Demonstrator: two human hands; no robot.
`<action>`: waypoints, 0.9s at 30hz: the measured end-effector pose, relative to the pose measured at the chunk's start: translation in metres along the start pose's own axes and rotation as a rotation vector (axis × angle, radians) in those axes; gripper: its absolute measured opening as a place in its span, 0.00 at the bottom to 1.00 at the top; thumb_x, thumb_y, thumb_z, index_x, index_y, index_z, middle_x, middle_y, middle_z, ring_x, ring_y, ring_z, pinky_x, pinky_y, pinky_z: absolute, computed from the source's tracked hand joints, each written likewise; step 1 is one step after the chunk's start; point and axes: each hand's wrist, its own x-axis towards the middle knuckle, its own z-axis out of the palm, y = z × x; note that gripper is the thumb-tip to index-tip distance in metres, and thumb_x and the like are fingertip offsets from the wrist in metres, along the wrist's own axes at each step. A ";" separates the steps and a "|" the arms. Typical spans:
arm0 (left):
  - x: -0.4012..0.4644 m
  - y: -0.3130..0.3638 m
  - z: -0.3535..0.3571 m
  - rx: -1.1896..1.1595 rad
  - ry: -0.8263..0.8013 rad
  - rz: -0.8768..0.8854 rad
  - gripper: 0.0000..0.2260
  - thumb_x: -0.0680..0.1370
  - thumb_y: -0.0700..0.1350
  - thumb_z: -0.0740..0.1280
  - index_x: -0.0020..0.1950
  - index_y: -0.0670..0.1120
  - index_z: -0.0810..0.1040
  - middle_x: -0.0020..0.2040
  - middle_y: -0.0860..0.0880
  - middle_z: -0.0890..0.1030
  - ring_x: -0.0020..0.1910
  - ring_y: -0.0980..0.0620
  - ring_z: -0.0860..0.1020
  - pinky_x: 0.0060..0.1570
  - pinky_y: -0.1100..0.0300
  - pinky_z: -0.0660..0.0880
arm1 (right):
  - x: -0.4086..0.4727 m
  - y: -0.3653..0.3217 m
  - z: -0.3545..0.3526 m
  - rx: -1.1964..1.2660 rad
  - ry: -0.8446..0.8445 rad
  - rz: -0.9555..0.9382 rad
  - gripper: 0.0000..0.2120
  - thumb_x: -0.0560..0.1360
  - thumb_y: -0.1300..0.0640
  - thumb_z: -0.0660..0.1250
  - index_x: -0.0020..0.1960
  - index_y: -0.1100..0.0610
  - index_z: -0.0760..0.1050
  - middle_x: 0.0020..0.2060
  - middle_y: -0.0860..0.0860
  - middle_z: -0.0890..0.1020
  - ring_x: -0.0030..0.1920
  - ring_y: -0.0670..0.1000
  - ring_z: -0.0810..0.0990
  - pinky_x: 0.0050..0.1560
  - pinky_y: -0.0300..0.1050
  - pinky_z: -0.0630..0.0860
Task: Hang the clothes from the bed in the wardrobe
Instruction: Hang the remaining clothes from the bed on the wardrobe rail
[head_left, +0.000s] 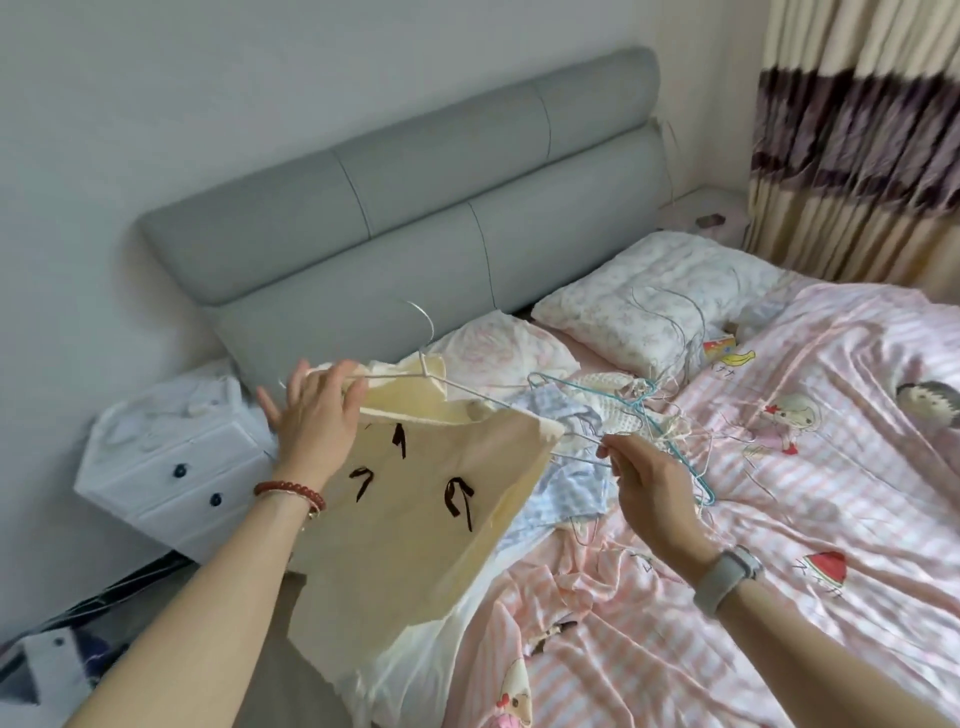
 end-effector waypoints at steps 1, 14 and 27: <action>-0.009 -0.003 -0.011 0.023 -0.042 0.034 0.16 0.81 0.51 0.51 0.57 0.47 0.75 0.58 0.46 0.78 0.64 0.44 0.68 0.67 0.43 0.51 | -0.003 -0.003 -0.006 0.006 -0.007 0.010 0.11 0.70 0.74 0.62 0.42 0.62 0.78 0.33 0.55 0.81 0.28 0.53 0.76 0.30 0.45 0.72; -0.211 0.044 -0.141 -0.026 0.351 0.079 0.10 0.77 0.48 0.65 0.39 0.45 0.79 0.32 0.48 0.80 0.28 0.44 0.75 0.28 0.59 0.65 | -0.053 -0.077 -0.081 0.151 -0.126 0.000 0.25 0.78 0.48 0.59 0.72 0.48 0.58 0.64 0.56 0.66 0.65 0.53 0.63 0.64 0.43 0.58; -0.441 0.000 -0.168 -0.180 0.175 -0.447 0.06 0.75 0.49 0.67 0.40 0.56 0.81 0.22 0.58 0.69 0.25 0.54 0.68 0.26 0.61 0.63 | -0.156 -0.152 -0.029 0.032 -0.375 -0.544 0.12 0.75 0.56 0.58 0.47 0.61 0.78 0.40 0.55 0.82 0.43 0.59 0.80 0.54 0.54 0.67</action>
